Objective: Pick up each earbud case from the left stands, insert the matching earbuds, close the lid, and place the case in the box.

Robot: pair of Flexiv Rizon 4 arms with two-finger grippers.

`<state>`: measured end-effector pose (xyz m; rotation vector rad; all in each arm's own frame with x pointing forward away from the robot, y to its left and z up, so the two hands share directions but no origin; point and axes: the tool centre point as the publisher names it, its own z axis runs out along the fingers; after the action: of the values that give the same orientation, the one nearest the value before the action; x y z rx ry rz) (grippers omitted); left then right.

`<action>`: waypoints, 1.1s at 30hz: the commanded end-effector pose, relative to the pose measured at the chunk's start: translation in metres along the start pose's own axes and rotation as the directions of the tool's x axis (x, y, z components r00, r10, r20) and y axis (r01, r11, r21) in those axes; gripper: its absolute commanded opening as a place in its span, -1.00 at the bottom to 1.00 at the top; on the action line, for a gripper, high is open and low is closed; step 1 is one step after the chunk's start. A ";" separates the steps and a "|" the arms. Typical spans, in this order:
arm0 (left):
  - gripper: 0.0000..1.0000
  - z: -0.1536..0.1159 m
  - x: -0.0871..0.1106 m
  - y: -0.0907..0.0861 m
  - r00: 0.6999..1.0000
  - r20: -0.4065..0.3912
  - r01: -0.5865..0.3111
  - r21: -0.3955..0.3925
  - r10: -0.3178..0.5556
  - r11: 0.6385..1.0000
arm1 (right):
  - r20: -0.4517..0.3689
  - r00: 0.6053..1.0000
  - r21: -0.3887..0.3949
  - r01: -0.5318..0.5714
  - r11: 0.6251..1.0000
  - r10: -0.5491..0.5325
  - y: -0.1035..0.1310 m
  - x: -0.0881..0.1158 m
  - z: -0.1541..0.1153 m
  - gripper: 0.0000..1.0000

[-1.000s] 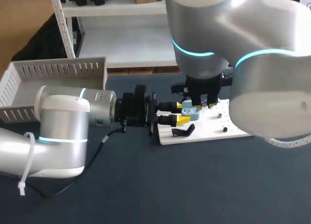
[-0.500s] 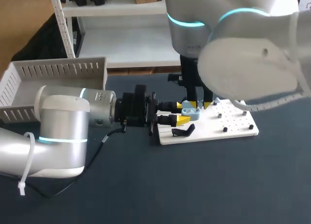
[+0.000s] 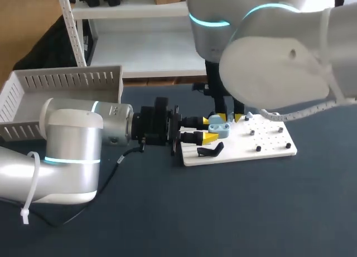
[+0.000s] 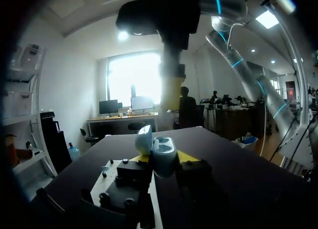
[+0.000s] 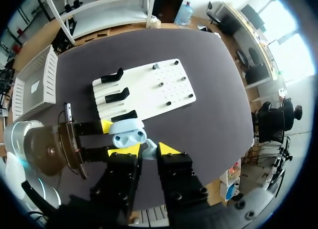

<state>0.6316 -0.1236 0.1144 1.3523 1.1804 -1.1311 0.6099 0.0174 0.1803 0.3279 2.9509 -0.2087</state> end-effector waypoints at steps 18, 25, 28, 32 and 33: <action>-1.00 0.000 0.001 0.000 1.000 0.004 -0.002 0.001 0.002 1.000 | -0.020 0.999 0.071 -0.044 0.997 0.046 0.015 -0.004 0.004 -1.00; -1.00 0.000 0.001 0.000 1.000 0.004 -0.002 0.001 0.002 1.000 | -0.041 0.995 0.084 -0.092 0.992 0.096 0.013 -0.007 0.008 -1.00; -1.00 0.000 0.001 0.000 1.000 0.004 -0.002 0.001 0.002 1.000 | -0.046 0.994 0.082 -0.093 0.992 0.097 0.014 -0.005 0.010 -1.00; -1.00 0.000 0.001 0.000 1.000 0.004 -0.002 0.001 0.002 1.000 | -0.057 0.995 0.077 -0.080 0.994 0.085 0.015 -0.001 0.015 -1.00; -1.00 0.000 0.001 0.000 1.000 0.004 -0.002 0.001 0.002 1.000 | -0.057 0.995 0.076 -0.080 0.994 0.085 0.015 -0.001 0.017 -1.00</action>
<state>0.6316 -0.1236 0.1144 1.3522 1.1804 -1.1311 0.6158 0.0292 0.1651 0.4726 2.9858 -0.3039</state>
